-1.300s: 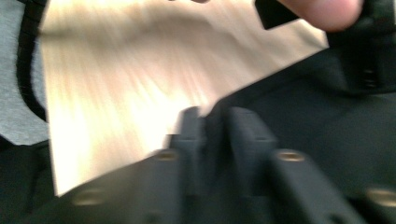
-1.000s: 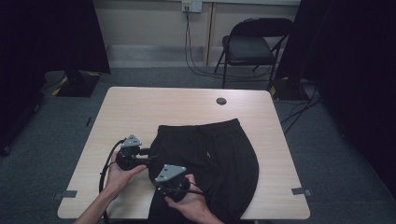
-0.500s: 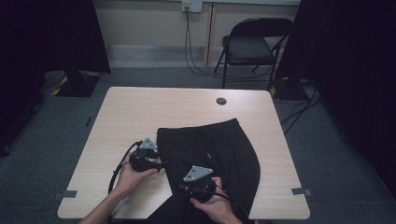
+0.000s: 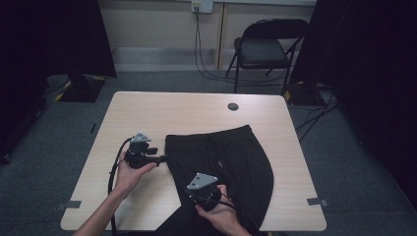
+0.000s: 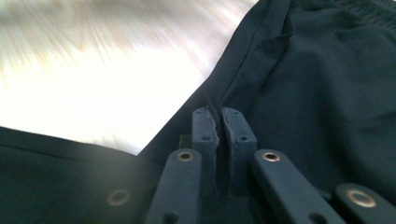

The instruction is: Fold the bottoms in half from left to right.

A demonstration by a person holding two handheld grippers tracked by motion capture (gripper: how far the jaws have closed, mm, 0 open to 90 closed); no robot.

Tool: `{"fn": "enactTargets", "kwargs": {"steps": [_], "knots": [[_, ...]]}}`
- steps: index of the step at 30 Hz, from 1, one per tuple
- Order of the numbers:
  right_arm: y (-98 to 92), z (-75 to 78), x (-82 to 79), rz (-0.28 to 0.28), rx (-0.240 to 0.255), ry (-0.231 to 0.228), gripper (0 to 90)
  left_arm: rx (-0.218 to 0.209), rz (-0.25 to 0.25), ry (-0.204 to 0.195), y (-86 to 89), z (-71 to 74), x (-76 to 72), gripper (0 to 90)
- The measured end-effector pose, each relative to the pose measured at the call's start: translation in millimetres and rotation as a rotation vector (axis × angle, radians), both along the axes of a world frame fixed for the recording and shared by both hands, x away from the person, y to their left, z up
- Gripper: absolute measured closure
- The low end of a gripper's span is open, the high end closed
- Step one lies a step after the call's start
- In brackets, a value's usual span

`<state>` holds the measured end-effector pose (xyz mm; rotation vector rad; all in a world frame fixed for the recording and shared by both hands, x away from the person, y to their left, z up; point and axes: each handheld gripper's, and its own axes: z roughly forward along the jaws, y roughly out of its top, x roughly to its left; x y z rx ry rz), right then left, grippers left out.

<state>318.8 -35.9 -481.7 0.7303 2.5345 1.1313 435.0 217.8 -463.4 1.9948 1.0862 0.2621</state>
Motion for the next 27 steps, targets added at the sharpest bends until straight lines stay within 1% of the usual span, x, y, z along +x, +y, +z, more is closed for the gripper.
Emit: {"fn": "enactTargets", "kwargs": {"steps": [1, 2, 3, 4, 5, 7, 8, 9, 10, 11, 12, 13, 14, 15, 16, 17, 18, 19, 20, 21, 22, 23, 24, 25, 26, 27], "knots": [[0.4, -0.2, -0.5, 0.004, 0.001, 0.000, 87.4, -0.009, 0.005, 0.012, -1.5, -2.7, 3.5, 40.3], [0.8, -0.9, -0.8, 0.010, 0.000, 0.002, 87.5, 0.021, -0.002, 0.044, -6.3, -7.6, 9.9, 40.1], [2.0, -2.4, -2.2, 0.012, -0.008, 0.009, 87.6, 0.055, -0.007, 0.051, -10.4, -11.6, 13.2, 38.9], [2.8, -4.1, -2.7, 0.021, -0.013, 0.004, 87.6, 0.063, -0.004, 0.058, -13.9, -16.0, 15.5, 37.0], [2.8, -5.8, -2.8, 0.025, -0.017, 0.001, 87.6, 0.053, -0.007, 0.067, -16.7, -19.0, 17.2, 36.1], [2.8, -9.0, -3.4, 0.026, -0.022, 0.007, 87.4, 0.051, -0.004, 0.056, -21.3, -21.0, 18.5, 35.7], [2.7, -10.0, -3.6, 0.026, -0.023, 0.011, 87.2, 0.063, 0.000, 0.048, -24.2, -22.0, 19.3, 35.6], [2.2, -11.5, -3.5, 0.027, -0.026, 0.014, 86.7, 0.087, 0.007, 0.049, -25.7, -22.9, 20.0, 35.5], [1.9, -12.3, -3.4, 0.028, -0.024, 0.019, 86.0, 0.094, 0.013, 0.048, -25.9, -24.1, 20.8, 34.6], [1.8, -12.6, -3.3, 0.028, -0.020, 0.020, 85.3, 0.084, 0.023, 0.054, -25.0, -25.6, 22.1, 33.2], [1.9, -12.4, -3.5, 0.029, -0.020, 0.020, 84.5, 0.071, 0.048, 0.064, -23.7, -26.9, 23.1, 33.0], [2.1, -12.4, -3.8, 0.032, -0.023, 0.019, 82.9, 0.044, 0.065, 0.074, -23.0, -27.3, 23.3, 31.5], [2.1, -12.4, -3.8, 0.032, -0.023, 0.019, 82.9, 0.044, 0.065, 0.074, -23.0, -27.3, 23.3, 30.8], [3.0, -12.7, -4.4, 0.036, -0.024, 0.019, 82.2, 0.009, 0.079, 0.091, -25.7, -27.8, 21.3, 31.0], [3.0, -12.7, -3.9, 0.037, -0.023, 0.021, 81.8, 0.045, 0.075, 0.069, -29.7, -27.8, 19.7, 31.3], [2.8, -12.8, -3.0, 0.040, -0.019, 0.023, 81.5, 0.092, 0.063, 0.044, -33.8, -27.9, 18.3, 31.3], [2.7, -12.9, -2.6, 0.036, -0.018, 0.024, 81.3, 0.121, 0.058, 0.027, -37.1, -28.3, 17.6, 31.3], [3.0, -12.9, -2.7, 0.034, -0.017, 0.027, 81.3, 0.135, 0.056, 0.018, -38.5, -28.4, 17.7, 31.4], [3.2, -12.9, -2.8, 0.033, -0.017, 0.027, 81.4, 0.143, 0.069, 0.010, -40.1, -28.4, 17.5, 33.6], [3.3, -13.0, -2.8, 0.035, -0.019, 0.023, 81.8, 0.147, 0.064, -0.003, -40.7, -28.3, 17.7, 40.7], [3.3, -12.9, -2.8, 0.032, -0.020, 0.021, 83.3, 0.152, 0.048, -0.009, -41.4, -28.0, 18.0, 50.2], [3.3, -12.9, -2.6, 0.028, -0.020, 0.023, 85.2, 0.159, 0.036, -0.011, -42.4, -27.5, 18.3, 56.8], [3.2, -13.0, -1.9, 0.022, -0.015, 0.025, 86.5, 0.151, 0.029, -0.012, -43.4, -27.5, 18.3, 66.3], [2.7, -12.7, -0.6, 0.020, -0.011, 0.034, 87.7, 0.137, 0.017, -0.005, -43.6, -27.6, 18.4, 73.2], [2.1, -11.9, 0.6, 0.015, -0.005, 0.043, 88.3, 0.109, 0.012, -0.011, -43.0, -27.8, 18.0, 79.1], [1.5, -10.5, 1.0, 0.009, 0.004, 0.048, 88.4, 0.078, 0.017, -0.011, -41.8, -27.4, 18.0, 83.5]]}}
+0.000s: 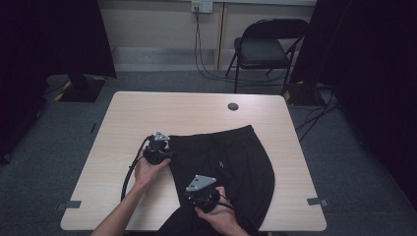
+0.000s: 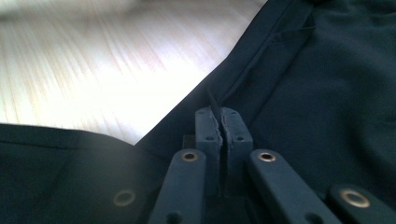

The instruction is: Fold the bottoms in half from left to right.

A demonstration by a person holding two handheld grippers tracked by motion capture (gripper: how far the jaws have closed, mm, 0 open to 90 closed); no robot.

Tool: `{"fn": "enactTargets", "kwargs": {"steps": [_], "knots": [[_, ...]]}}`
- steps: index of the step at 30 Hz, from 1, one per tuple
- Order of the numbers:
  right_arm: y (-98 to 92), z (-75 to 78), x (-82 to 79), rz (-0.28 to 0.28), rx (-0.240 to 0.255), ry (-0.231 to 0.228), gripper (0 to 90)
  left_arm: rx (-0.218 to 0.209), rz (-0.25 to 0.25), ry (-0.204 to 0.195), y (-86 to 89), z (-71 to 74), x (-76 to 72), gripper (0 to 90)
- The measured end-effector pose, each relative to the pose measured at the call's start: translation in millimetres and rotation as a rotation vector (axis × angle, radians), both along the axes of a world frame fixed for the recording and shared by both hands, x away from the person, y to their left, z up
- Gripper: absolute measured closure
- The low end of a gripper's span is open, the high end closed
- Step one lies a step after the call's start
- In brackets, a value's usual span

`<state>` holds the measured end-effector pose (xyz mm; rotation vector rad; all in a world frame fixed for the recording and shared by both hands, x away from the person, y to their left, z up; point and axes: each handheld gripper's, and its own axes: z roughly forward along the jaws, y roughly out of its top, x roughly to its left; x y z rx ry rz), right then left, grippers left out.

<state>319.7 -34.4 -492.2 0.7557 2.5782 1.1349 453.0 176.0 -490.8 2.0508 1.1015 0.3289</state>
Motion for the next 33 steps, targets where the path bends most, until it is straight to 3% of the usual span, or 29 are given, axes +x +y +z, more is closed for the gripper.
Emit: {"fn": "enactTargets", "kwargs": {"steps": [1, 2, 4, 12, 17, 23, 30, 32, 33], "knots": [[-0.4, 2.0, 0.0, -0.001, 0.009, -0.007, 88.6, 0.000, 0.000, 0.000, 0.0, 0.0, 0.0, 85.4], [-0.9, 5.0, -0.1, 0.001, 0.018, -0.011, 88.7, -0.057, 0.003, -0.005, 2.3, 2.5, 0.5, 86.4], [-1.7, 12.9, -0.2, 0.000, 0.038, -0.020, 88.9, -0.108, 0.008, -0.012, 4.7, 8.4, 1.0, 87.1], [6.6, 64.7, 2.2, 0.026, 0.141, -0.085, 89.1, -0.199, 0.006, -0.085, 9.6, 48.7, 2.5, 87.6], [16.1, 97.8, 5.0, 0.053, 0.215, -0.115, 89.2, -0.230, 0.022, -0.132, 14.0, 75.4, -4.1, 87.6], [32.2, 136.1, 7.1, 0.080, 0.282, -0.167, 89.2, -0.270, 0.048, -0.180, 32.8, 110.9, -6.3, 87.7], [57.1, 190.8, 14.3, 0.108, 0.349, -0.265, 89.3, -0.258, 0.093, -0.274, 59.4, 180.2, -4.8, 87.8], [60.3, 204.5, 17.1, 0.114, 0.377, -0.283, 89.3, -0.263, 0.103, -0.300, 64.5, 192.9, -5.6, 87.8], [59.5, 206.9, 16.8, 0.114, 0.385, -0.290, 89.3, -0.239, 0.101, -0.312, 63.9, 194.6, -6.2, 87.8]]}}
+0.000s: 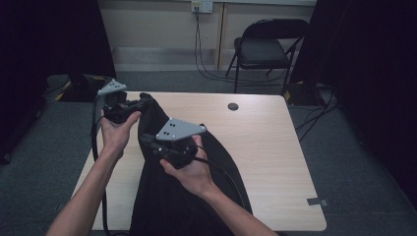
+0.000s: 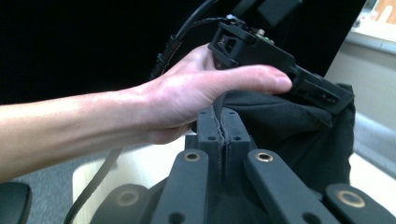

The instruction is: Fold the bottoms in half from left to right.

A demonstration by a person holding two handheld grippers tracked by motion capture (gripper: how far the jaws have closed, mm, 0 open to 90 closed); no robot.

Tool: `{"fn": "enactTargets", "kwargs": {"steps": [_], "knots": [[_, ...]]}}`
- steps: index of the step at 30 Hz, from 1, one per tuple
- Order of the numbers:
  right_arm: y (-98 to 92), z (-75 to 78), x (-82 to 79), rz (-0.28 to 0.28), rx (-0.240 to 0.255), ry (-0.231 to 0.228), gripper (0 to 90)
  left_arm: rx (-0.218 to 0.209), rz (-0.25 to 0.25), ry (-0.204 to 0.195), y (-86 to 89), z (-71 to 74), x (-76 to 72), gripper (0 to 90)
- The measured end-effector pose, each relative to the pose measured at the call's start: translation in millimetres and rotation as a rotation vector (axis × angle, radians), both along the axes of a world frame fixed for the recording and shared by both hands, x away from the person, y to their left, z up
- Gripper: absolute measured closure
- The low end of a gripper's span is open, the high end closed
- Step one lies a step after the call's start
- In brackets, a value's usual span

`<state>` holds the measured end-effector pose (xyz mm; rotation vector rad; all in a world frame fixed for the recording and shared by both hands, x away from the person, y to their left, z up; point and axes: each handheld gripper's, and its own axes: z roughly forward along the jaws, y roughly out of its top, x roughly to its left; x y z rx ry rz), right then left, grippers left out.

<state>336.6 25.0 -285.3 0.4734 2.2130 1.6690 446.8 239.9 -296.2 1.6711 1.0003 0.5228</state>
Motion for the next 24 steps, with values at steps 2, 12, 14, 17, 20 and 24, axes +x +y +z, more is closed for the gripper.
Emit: {"fn": "enactTargets", "kwargs": {"steps": [2, 12, 14, 17, 20, 24], "knots": [[-6.3, -3.5, -0.8, -0.010, 0.002, -0.005, 89.3, 0.020, -0.012, 0.009, -3.4, -6.5, 0.7, 87.7], [-84.7, -77.9, 1.9, -0.150, -0.018, 0.130, 89.3, 0.070, -0.100, 0.170, -62.8, -98.5, 12.6, 87.5], [-101.6, -88.2, -0.2, -0.184, -0.022, 0.152, 89.3, 0.076, -0.123, 0.178, -77.7, -105.7, 15.0, 87.4], [-123.7, -100.1, -6.0, -0.222, -0.026, 0.170, 89.3, 0.089, -0.154, 0.183, -98.4, -112.3, 18.1, 87.2], [-140.8, -113.1, -8.3, -0.259, -0.057, 0.193, 89.3, 0.096, -0.166, 0.206, -114.1, -120.7, 25.2, 86.9], [-159.5, -132.6, 1.5, -0.317, -0.097, 0.234, 89.3, 0.087, -0.154, 0.241, -132.4, -140.6, 40.9, 86.3]]}}
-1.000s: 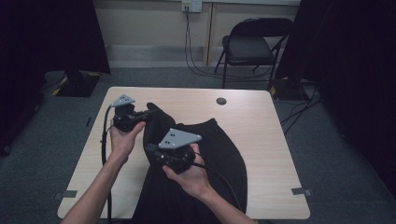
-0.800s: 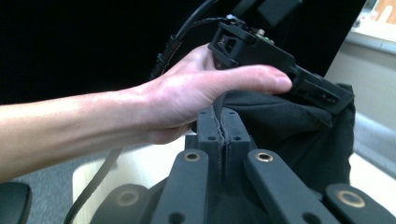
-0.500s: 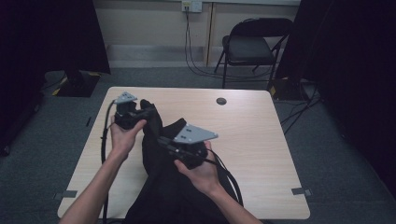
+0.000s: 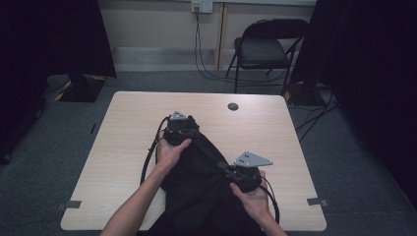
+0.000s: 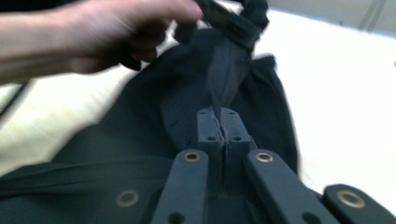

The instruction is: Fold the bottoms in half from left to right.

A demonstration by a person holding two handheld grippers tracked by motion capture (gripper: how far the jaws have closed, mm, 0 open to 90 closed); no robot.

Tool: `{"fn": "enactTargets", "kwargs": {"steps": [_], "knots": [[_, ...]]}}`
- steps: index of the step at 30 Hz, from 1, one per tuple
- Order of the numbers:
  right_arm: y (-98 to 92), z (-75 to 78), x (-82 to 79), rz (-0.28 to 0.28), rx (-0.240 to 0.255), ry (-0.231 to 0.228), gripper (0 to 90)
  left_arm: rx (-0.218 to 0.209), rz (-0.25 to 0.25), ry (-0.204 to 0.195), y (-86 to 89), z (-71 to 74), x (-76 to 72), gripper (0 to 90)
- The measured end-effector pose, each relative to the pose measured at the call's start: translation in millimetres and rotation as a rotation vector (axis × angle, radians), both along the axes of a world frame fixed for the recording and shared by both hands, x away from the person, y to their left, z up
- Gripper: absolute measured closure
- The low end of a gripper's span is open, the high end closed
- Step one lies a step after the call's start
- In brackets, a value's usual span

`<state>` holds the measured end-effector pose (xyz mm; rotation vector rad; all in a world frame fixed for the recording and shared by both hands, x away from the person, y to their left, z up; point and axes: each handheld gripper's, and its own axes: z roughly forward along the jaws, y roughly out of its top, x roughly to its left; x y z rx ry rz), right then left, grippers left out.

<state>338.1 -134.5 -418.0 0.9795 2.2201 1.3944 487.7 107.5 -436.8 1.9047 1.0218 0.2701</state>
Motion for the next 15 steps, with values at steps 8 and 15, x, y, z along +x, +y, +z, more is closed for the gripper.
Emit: {"fn": "enactTargets", "kwargs": {"steps": [8, 15], "knots": [[-21.2, -42.9, 27.0, -0.067, -0.124, 0.088, 88.8, -0.025, 0.028, 0.031, -3.6, -16.6, 12.7, 50.4], [-42.3, -44.4, 28.0, -0.127, -0.250, 0.074, 69.4, 0.076, -0.099, -0.036, 32.9, 2.6, -36.1, 55.8]]}}
